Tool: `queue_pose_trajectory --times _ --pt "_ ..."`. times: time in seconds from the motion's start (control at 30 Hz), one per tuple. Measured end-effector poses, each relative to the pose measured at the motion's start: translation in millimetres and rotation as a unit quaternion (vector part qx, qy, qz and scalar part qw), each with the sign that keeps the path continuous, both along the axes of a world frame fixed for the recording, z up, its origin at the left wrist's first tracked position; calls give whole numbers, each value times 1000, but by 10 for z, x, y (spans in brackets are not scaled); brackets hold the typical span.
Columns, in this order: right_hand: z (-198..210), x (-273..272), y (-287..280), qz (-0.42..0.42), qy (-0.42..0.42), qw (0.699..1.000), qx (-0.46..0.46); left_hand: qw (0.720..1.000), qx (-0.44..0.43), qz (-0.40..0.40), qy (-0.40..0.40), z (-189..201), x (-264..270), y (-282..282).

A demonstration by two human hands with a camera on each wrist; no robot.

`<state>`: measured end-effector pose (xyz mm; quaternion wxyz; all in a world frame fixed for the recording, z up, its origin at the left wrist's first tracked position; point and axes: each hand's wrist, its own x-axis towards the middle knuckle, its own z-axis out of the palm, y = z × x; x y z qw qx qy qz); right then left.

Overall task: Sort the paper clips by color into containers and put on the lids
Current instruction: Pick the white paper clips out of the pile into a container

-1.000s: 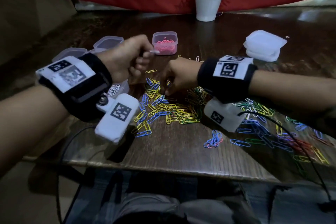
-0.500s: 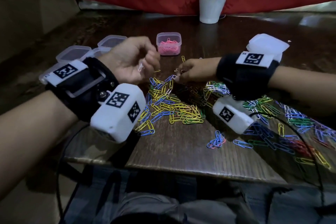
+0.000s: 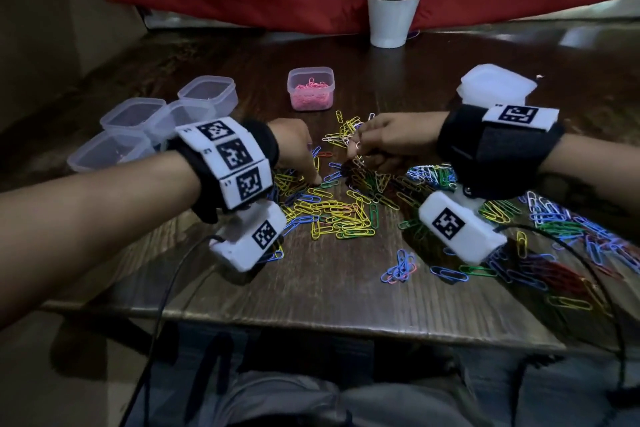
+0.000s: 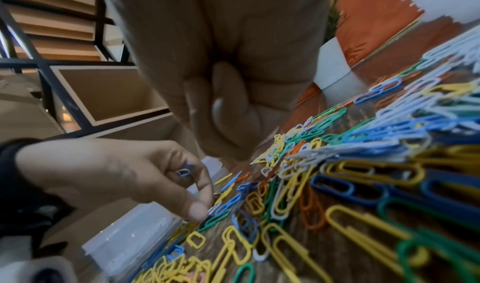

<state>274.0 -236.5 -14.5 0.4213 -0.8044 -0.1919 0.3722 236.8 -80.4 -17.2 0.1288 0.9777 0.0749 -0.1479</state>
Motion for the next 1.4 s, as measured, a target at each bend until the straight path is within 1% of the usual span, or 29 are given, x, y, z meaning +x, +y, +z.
queue_pose_trajectory --times 0.07,0.2,0.27,0.33,0.4,0.47,0.53,0.6,0.67,0.73,0.77,0.8,0.83,0.87,0.9,1.0,1.03,1.07,1.13,1.17,1.23,1.33,1.37,1.4 --pt "5 0 -14 -20 7 1000 10 1000 20 -9 11 5 15 -23" --pt "34 -2 -18 -41 9 999 27 998 -9 -8 61 -12 42 36" --pt "47 -11 -7 -48 12 998 42 996 -37 15 81 -12 31 68" --pt "48 -19 17 -60 11 997 50 991 -98 43 82 14 -1 69" --pt "44 -26 47 -65 19 996 50 976 -185 86 76 56 -11 69" --pt "48 -39 83 -54 47 996 49 951 -273 123 82 93 -31 76" --pt "67 -69 135 -33 63 997 43 925 -340 140 95 95 -57 84" --pt "79 -104 191 -21 47 998 23 912 -375 142 89 70 -93 79" --pt "74 -132 232 -17 33 999 17 905 -397 138 63 46 -142 71" --pt "61 -145 264 -26 49 998 39 892 -429 138 46 38 -183 86" --pt "64 -150 277 -29 62 996 56 879 -452 146 46 34 -192 103" --pt "70 -155 289 -30 74 994 72 860 -483 159 51 27 -201 114" --pt "88 -162 305 -29 80 993 86 831 -525 174 59 19 -216 117" --pt "118 -165 326 -31 74 992 93 792 -577 192 63 7 -228 114" --pt "156 -166 352 -37 49 994 93 746 -628 213 59 -10 -240 109" --pt "291 -199 461 -41 -103 993 39 604 -743 286 41 -68 -270 97" --pt "334 -215 495 -27 -154 988 5 569 -764 300 43 -89 -276 85" --pt "364 -228 524 -6 -202 979 -34 546 -777 310 43 -106 -289 63" --pt "395 -268 566 39 -285 951 -118 516 -791 328 28 -126 -315 1" --pt "401 -286 584 61 -310 937 -150 500 -798 336 19 -131 -327 -37" --pt "420 -314 626 99 -328 921 -188 469 -813 344 -2 -146 -336 -103" --pt "503 -333 639 107 -352 907 -208 424 -833 354 -16 -191 -339 -146" --pt "539 -326 629 102 -359 905 -203 413 -838 357 -11 -210 -348 -142" --pt "556 -308 616 98 -368 903 -200 409 -840 355 -6 -219 -362 -138"
